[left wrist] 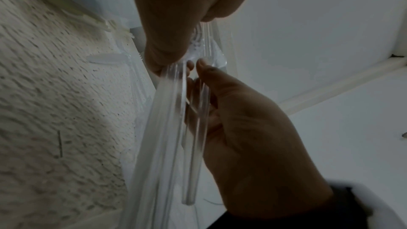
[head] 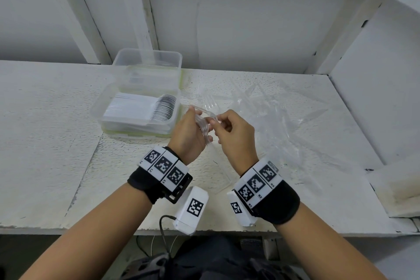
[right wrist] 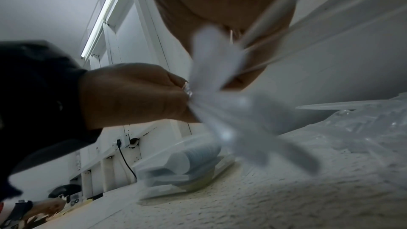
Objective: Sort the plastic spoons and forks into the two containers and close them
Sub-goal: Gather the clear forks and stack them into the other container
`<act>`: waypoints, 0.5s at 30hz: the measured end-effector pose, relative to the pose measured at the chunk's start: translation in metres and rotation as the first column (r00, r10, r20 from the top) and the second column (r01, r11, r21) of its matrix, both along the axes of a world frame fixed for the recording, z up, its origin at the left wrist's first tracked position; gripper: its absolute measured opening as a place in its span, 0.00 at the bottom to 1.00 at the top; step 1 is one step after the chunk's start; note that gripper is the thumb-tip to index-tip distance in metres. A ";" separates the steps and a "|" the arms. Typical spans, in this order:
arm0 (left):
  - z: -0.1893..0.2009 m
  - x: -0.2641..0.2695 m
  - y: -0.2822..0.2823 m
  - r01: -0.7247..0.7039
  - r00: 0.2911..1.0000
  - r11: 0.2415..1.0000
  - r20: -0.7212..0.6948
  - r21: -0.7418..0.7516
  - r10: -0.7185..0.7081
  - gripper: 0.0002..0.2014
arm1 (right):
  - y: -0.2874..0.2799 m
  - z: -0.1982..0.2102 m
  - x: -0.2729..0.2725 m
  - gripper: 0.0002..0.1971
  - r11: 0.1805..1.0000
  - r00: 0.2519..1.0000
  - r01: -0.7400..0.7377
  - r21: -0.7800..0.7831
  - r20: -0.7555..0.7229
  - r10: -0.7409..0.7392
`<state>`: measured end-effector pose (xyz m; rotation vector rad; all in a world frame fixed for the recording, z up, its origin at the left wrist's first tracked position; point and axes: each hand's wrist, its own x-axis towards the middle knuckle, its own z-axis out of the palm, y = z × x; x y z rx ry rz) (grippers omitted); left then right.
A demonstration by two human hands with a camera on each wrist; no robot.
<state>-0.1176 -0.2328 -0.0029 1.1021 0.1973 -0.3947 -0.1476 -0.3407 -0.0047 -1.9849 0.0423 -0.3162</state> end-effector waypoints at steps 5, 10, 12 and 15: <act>0.001 0.005 0.003 0.043 0.999 0.999 0.017 0.009 -0.043 0.23 | 0.005 -0.004 0.002 0.05 0.998 1.000 -0.017 -0.054 -0.009 0.016; -0.003 0.009 0.006 -0.008 1.000 1.000 0.027 0.023 0.008 0.16 | 0.004 -0.002 0.003 0.10 0.992 0.994 -0.094 -0.085 -0.061 0.089; -0.003 0.009 0.006 -0.035 0.999 0.999 -0.005 -0.020 0.035 0.17 | 0.004 -0.002 0.002 0.10 0.989 0.993 -0.110 -0.097 -0.062 0.105; -0.001 0.010 0.007 -0.047 0.999 0.995 -0.015 -0.088 0.045 0.20 | 0.005 -0.002 0.001 0.09 0.989 0.993 -0.106 -0.106 -0.054 0.101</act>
